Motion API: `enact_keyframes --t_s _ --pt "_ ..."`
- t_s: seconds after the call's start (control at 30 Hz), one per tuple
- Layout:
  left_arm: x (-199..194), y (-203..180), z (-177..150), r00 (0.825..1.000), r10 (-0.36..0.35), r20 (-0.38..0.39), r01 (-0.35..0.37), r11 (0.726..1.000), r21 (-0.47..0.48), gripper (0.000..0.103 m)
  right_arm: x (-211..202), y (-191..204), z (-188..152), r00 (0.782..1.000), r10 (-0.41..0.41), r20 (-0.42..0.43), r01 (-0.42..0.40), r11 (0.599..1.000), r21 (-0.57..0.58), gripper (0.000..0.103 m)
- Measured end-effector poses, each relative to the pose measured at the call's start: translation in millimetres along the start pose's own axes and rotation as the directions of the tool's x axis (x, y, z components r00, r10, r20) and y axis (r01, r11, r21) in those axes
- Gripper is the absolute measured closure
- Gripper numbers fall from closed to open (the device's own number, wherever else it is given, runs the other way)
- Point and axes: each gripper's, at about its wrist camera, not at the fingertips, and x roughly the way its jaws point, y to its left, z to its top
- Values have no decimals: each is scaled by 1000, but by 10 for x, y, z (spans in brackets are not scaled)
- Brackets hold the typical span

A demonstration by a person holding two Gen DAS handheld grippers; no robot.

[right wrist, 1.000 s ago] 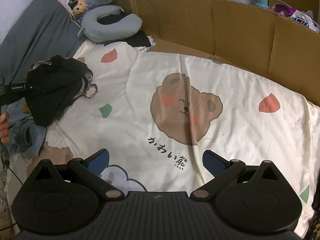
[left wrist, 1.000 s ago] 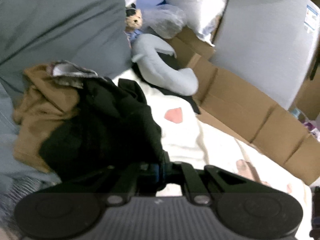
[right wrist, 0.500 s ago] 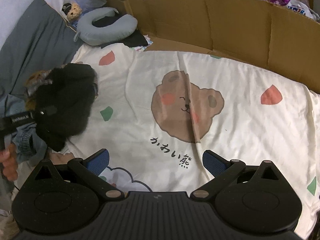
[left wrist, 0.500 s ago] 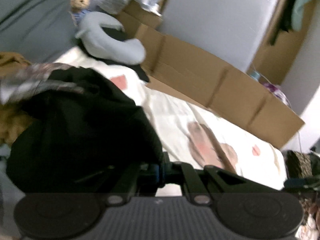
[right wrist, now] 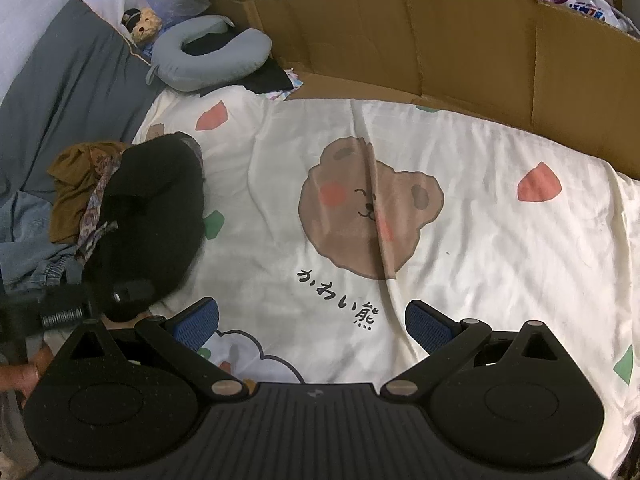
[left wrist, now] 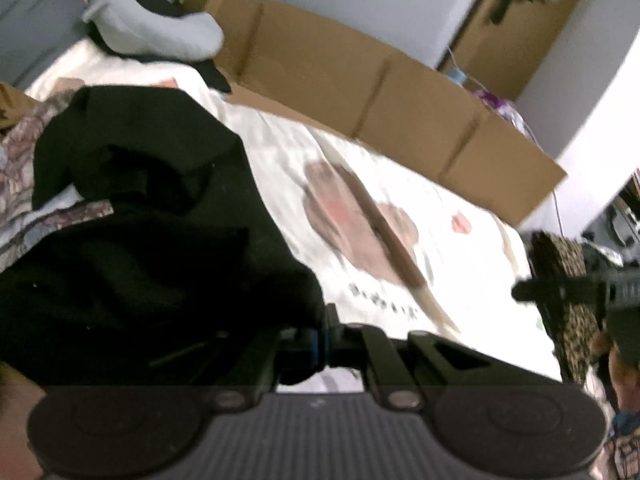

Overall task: Fold clothes
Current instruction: 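Lift the black garment with patterned lining out of the pile with the left gripper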

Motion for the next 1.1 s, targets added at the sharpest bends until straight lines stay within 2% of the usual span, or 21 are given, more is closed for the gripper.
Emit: enact_keyframes --t_s 0.13,0.2,0.33,0.4,0.53,0.77,0.87,1.1 --pt "-47 10 -119 995 -49 -86 48 999 -17 99 14 -4 -23 1000 6 -11 -7 1000 -8 1" --pt "-102 16 -128 993 -64 -101 62 998 -23 90 17 1 -38 1000 8 -15 -8 1000 -12 1" --pt "-250 94 -79 991 -109 -73 105 993 -59 74 13 21 -61 1000 2 -20 -2 1000 -24 1" --pt "-333 118 -42 994 -98 -45 96 994 -49 64 13 31 -67 1000 1 -22 -1 1000 -26 1" --pt "-457 284 24 996 -81 22 83 990 -113 62 28 52 -76 1000 -3 -26 3 999 -34 1" --pt "-534 595 156 994 50 97 -26 971 -237 59 53 127 -66 999 19 -35 -20 1000 -23 1" --pt "-616 698 227 982 109 153 -64 959 -275 59 54 133 -69 999 22 -36 -22 1000 -21 1" --pt "-576 918 290 959 227 167 -155 919 -364 59 62 135 -73 999 14 -42 -15 1000 -22 1"
